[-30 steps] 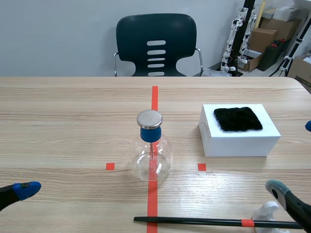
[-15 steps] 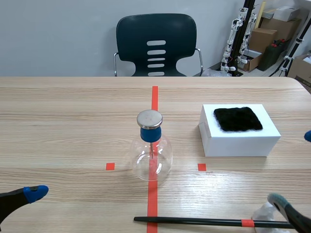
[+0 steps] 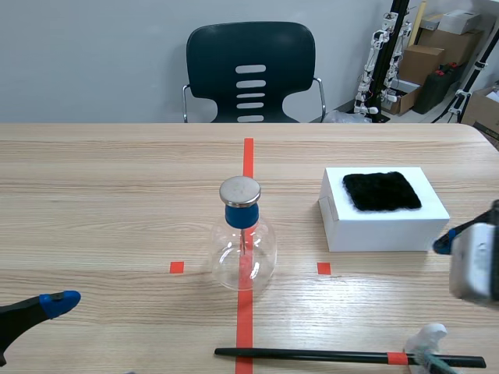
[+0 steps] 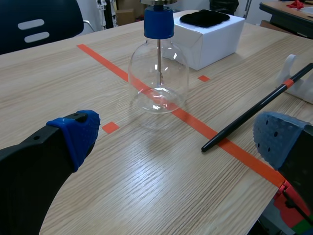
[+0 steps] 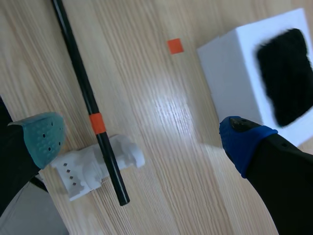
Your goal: Do the electroscope experiment. pick up the black charging rod
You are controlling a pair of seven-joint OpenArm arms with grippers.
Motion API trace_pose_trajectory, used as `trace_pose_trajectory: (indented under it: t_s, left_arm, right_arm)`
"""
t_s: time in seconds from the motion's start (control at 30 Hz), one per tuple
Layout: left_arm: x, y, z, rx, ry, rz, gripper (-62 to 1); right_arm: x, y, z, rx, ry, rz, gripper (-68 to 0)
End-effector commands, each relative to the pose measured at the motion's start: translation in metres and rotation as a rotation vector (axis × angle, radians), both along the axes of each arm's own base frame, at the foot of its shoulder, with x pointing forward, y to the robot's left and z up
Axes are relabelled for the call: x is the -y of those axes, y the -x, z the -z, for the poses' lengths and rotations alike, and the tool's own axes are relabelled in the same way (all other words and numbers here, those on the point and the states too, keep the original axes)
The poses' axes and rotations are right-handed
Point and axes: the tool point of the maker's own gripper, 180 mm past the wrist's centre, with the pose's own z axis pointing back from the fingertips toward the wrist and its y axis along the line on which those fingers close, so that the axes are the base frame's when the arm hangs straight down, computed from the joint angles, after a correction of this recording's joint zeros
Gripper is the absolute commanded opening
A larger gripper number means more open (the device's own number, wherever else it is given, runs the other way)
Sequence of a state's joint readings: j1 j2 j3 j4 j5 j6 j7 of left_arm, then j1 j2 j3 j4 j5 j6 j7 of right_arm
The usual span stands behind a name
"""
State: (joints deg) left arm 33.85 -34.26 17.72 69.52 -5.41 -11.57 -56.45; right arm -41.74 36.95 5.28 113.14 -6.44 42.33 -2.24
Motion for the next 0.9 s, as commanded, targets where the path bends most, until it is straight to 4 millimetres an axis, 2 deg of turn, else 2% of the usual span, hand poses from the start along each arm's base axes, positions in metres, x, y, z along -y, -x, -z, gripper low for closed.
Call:
trace_pose_trajectory:
  t_s: [0.0, 0.17, 0.27, 0.63, 0.87]
  left_arm:
    - [0.005, 0.001, -0.007, 0.025, 0.025, 0.008, 1.4]
    - [0.001, -0.002, -0.009, 0.066, 0.036, -0.032, 1.4]
    - [-0.005, -0.004, -0.003, 0.073, 0.039, -0.059, 1.4]
    - [-0.01, -0.005, -0.001, 0.114, 0.057, -0.071, 1.4]
    - [-0.01, -0.007, 0.003, 0.115, 0.064, -0.077, 1.4]
  right_arm:
    - [-0.002, -0.004, 0.001, -0.001, 0.03, -0.018, 0.4]
    - [-0.008, 0.002, 0.02, -0.063, 0.146, -0.061, 0.4]
    - [-0.01, 0.003, 0.028, -0.084, 0.203, -0.075, 0.4]
    - [-0.005, -0.004, 0.042, -0.121, 0.403, -0.072, 0.4]
    - [-0.006, 0.001, 0.062, -0.228, 0.412, -0.023, 0.4]
